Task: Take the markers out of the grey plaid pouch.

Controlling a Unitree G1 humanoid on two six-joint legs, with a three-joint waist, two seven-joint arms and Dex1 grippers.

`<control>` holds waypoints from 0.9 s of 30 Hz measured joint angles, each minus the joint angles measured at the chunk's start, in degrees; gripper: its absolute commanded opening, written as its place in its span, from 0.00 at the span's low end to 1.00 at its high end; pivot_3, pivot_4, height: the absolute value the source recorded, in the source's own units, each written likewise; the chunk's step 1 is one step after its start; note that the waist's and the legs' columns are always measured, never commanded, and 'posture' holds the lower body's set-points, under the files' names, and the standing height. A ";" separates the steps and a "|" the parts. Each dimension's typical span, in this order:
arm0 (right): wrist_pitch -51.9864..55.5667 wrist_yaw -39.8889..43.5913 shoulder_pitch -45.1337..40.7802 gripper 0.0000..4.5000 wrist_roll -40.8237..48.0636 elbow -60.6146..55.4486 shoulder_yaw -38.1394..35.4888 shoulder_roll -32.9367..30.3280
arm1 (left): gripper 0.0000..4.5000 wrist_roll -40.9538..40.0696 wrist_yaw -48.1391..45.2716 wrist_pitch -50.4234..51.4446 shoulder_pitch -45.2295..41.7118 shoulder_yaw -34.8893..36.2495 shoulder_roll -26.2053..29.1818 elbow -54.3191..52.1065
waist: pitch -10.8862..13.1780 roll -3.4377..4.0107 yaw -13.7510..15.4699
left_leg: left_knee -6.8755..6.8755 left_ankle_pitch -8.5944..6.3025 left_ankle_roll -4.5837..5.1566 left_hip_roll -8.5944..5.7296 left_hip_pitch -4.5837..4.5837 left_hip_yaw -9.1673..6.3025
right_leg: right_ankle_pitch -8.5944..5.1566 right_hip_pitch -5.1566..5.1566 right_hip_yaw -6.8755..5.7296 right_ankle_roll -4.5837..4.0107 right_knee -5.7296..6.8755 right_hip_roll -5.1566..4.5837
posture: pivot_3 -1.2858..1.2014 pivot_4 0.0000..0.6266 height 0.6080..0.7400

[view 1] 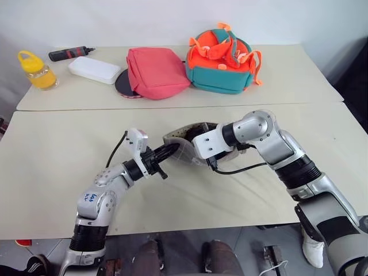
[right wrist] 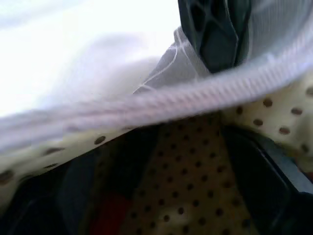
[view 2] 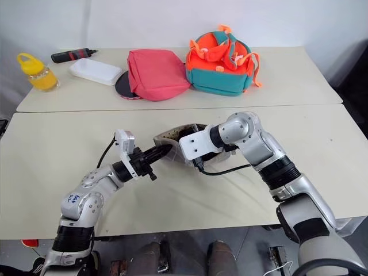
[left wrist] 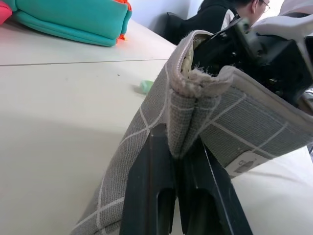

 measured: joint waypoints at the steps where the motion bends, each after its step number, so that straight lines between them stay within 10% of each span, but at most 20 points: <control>1: -1.01 -0.01 -0.28 0.92 0.02 0.20 0.00 -0.03 | 0.00 0.60 -0.21 -0.58 0.04 -0.09 0.21 0.00 | 0.00 0.00 -0.02 | 0.00 0.00 0.00 0.00 0.00 0.00 | 0.00 0.00 0.00 0.00 0.00 0.00 | 0.52 0.24 1.00; 27: -19.53 -4.96 -6.00 0.92 2.94 8.56 -4.91 -0.40 | 0.00 8.07 -0.71 -10.94 -0.68 -1.95 -0.02 0.11 | 0.00 0.00 0.08 | 0.05 0.00 0.00 0.00 0.00 -0.02 | 0.00 0.04 -0.02 0.00 0.00 -0.01 | 0.52 0.24 1.00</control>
